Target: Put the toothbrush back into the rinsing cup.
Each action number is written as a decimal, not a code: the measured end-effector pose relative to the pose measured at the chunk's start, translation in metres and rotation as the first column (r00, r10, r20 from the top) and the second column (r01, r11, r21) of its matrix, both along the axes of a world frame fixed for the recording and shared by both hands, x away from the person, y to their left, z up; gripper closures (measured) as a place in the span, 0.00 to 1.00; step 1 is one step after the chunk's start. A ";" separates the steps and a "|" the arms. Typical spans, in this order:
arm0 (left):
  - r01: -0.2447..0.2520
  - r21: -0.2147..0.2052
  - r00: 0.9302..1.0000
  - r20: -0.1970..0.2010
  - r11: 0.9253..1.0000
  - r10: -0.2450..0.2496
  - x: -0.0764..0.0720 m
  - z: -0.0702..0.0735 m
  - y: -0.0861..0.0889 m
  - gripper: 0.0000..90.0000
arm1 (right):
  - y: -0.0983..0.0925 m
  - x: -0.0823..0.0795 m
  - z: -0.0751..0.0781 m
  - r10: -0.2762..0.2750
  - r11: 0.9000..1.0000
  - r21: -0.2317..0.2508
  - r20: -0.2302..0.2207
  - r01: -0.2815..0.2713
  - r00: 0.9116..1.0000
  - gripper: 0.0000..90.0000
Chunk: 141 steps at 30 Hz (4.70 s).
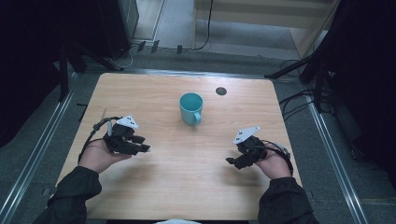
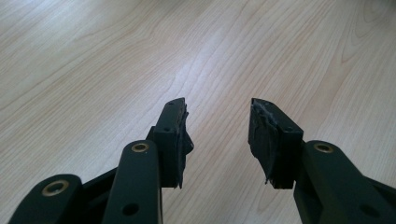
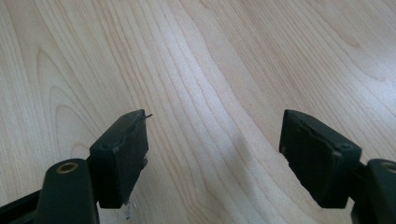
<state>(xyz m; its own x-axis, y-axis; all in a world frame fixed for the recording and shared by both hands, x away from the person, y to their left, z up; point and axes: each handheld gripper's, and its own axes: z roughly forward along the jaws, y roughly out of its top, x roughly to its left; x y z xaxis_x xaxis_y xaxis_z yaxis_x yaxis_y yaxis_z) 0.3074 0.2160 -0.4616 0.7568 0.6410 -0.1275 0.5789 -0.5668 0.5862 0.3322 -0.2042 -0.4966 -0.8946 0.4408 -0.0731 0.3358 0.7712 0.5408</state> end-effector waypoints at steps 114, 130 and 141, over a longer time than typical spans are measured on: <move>-0.203 0.002 0.970 -0.140 0.979 0.201 0.053 -0.061 0.061 0.99 | -0.003 0.000 0.004 -0.025 1.000 0.005 -0.002 0.025 1.000 0.26; -0.263 -0.009 0.954 -0.150 0.965 0.258 0.073 -0.063 0.072 0.99 | -0.015 -0.009 0.003 -0.059 0.998 0.004 0.000 0.059 0.998 0.26; -0.251 -0.041 0.962 -0.118 0.967 0.245 0.070 -0.047 0.076 0.98 | -0.019 -0.012 0.003 -0.065 0.998 0.006 0.002 0.065 0.998 0.26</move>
